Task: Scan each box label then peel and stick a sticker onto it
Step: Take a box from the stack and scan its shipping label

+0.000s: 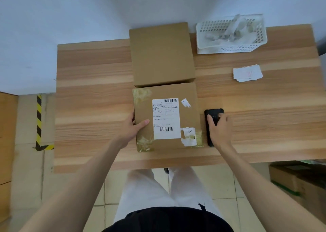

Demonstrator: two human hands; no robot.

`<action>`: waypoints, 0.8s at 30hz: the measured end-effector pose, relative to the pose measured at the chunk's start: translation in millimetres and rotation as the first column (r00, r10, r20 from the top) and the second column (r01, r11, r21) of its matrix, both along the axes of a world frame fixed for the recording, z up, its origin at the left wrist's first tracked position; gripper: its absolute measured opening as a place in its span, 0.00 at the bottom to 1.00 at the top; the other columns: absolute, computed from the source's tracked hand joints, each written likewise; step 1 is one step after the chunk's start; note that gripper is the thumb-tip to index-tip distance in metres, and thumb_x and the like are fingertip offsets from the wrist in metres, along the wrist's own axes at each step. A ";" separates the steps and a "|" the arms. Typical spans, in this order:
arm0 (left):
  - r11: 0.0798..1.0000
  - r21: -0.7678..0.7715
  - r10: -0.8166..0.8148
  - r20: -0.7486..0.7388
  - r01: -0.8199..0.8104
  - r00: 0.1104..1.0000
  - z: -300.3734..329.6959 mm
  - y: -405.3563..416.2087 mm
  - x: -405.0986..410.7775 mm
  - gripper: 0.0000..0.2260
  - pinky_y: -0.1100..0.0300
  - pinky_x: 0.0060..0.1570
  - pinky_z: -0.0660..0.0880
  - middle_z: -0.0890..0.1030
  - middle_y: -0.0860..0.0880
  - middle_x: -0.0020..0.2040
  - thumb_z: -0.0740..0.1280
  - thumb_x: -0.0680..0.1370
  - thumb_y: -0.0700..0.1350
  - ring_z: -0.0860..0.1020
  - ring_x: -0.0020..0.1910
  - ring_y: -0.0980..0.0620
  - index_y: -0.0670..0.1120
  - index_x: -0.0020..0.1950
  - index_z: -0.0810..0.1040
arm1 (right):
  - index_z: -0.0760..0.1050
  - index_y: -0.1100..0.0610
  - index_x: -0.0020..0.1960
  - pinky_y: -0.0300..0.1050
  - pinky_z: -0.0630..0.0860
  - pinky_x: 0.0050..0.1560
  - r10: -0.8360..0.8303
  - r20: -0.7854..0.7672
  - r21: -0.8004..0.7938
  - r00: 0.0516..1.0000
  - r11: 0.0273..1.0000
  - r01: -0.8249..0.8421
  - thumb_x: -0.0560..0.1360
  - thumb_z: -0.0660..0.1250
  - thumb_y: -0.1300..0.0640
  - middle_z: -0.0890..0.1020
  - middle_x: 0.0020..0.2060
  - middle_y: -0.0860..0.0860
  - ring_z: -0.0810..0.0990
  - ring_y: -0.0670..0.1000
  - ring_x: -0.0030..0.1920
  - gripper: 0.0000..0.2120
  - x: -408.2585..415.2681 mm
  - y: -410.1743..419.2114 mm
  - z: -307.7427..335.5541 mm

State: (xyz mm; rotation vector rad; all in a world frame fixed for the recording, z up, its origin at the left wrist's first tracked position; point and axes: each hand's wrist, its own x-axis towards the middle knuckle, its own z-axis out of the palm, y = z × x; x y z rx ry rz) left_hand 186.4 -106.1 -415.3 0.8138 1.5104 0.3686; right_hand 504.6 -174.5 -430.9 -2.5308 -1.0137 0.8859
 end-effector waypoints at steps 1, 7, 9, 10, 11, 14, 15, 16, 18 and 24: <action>1.000 0.002 -0.001 -0.001 0.001 1.000 1.1 0.4 0.3 0.24 0.67 0.39 0.79 0.80 0.54 0.59 0.73 0.78 0.45 0.79 0.54 0.59 0.49 0.71 0.70 | 0.67 0.63 0.69 0.57 0.71 0.59 0.042 0.089 -0.092 0.995 0.995 -0.034 0.80 0.61 0.38 0.73 0.63 0.60 0.72 0.61 0.64 0.31 5.3 -3.6 -2.8; 1.000 0.014 0.000 0.026 0.000 1.000 0.8 1.1 -3.3 0.26 0.67 0.40 0.80 0.79 0.53 0.62 0.74 0.78 0.46 0.79 0.55 0.59 0.49 0.74 0.69 | 0.62 0.68 0.69 0.59 0.74 0.55 0.153 0.269 -0.306 0.951 0.950 -0.066 0.70 0.66 0.28 0.72 0.62 0.64 0.72 0.64 0.62 0.48 2.6 -17.5 -22.6; 1.000 0.014 0.005 0.035 -0.005 0.999 -0.3 1.2 -3.8 0.27 0.66 0.41 0.80 0.79 0.55 0.61 0.74 0.77 0.46 0.79 0.56 0.59 0.50 0.74 0.69 | 0.61 0.69 0.70 0.59 0.74 0.54 0.132 0.294 -0.307 0.947 0.951 -0.037 0.70 0.66 0.27 0.71 0.62 0.65 0.71 0.64 0.62 0.50 -1.8 -18.3 -27.3; 1.000 0.013 0.004 0.038 -0.005 0.999 -0.7 1.3 -4.2 0.27 0.65 0.41 0.80 0.79 0.55 0.61 0.74 0.77 0.46 0.79 0.56 0.58 0.50 0.74 0.69 | 0.59 0.69 0.71 0.59 0.74 0.53 0.130 0.305 -0.314 0.943 0.949 -0.029 0.70 0.66 0.28 0.70 0.63 0.65 0.70 0.64 0.63 0.51 -3.9 -17.9 -28.7; 1.000 0.012 0.004 0.041 -0.005 0.999 -1.9 1.4 -5.0 0.28 0.64 0.43 0.81 0.79 0.54 0.62 0.75 0.77 0.47 0.79 0.57 0.57 0.51 0.75 0.69 | 0.58 0.70 0.72 0.60 0.74 0.53 0.132 0.314 -0.321 0.940 0.947 -0.026 0.72 0.65 0.28 0.69 0.65 0.66 0.70 0.64 0.63 0.50 -6.3 -17.0 -29.9; 1.000 0.014 0.007 0.038 -0.008 0.999 -6.5 0.9 -7.1 0.29 0.60 0.47 0.81 0.79 0.54 0.63 0.76 0.76 0.48 0.79 0.58 0.57 0.51 0.75 0.69 | 0.56 0.70 0.74 0.60 0.73 0.54 0.110 0.330 -0.317 0.938 0.948 0.001 0.75 0.63 0.31 0.68 0.66 0.66 0.69 0.65 0.64 0.48 -13.7 -15.4 -35.4; 1.000 0.020 0.012 0.037 -0.013 0.999 -7.6 0.6 -7.2 0.29 0.60 0.47 0.81 0.79 0.54 0.63 0.76 0.76 0.48 0.79 0.58 0.57 0.51 0.74 0.70 | 0.56 0.70 0.74 0.60 0.73 0.55 0.097 0.339 -0.309 0.936 0.951 0.014 0.76 0.63 0.32 0.68 0.66 0.67 0.68 0.65 0.64 0.48 -15.8 -15.5 -37.8; 1.000 0.024 0.019 0.037 -0.020 0.999 -8.7 0.4 -7.1 0.28 0.61 0.47 0.81 0.79 0.53 0.63 0.76 0.76 0.48 0.79 0.58 0.56 0.51 0.74 0.70 | 0.55 0.71 0.74 0.60 0.72 0.56 0.088 0.346 -0.303 0.934 0.953 0.023 0.76 0.62 0.33 0.67 0.67 0.67 0.68 0.65 0.64 0.47 -17.4 -16.0 -39.7; 0.999 0.027 0.030 0.046 -0.031 0.998 -11.1 -0.2 -7.3 0.28 0.60 0.48 0.81 0.79 0.52 0.63 0.76 0.76 0.48 0.80 0.59 0.55 0.50 0.74 0.70 | 0.55 0.72 0.74 0.60 0.71 0.59 0.082 0.345 -0.297 0.935 0.954 0.025 0.78 0.61 0.34 0.67 0.67 0.68 0.67 0.66 0.65 0.46 -18.3 -16.9 -43.3; 0.999 0.036 0.033 0.068 -0.036 0.997 -12.3 0.0 -7.7 0.29 0.63 0.46 0.81 0.80 0.53 0.64 0.76 0.76 0.47 0.80 0.61 0.54 0.51 0.74 0.70 | 0.59 0.74 0.71 0.58 0.77 0.50 0.135 0.352 -0.297 0.926 0.954 -0.026 0.77 0.62 0.33 0.70 0.63 0.68 0.70 0.65 0.62 0.46 -9.5 -15.6 -42.4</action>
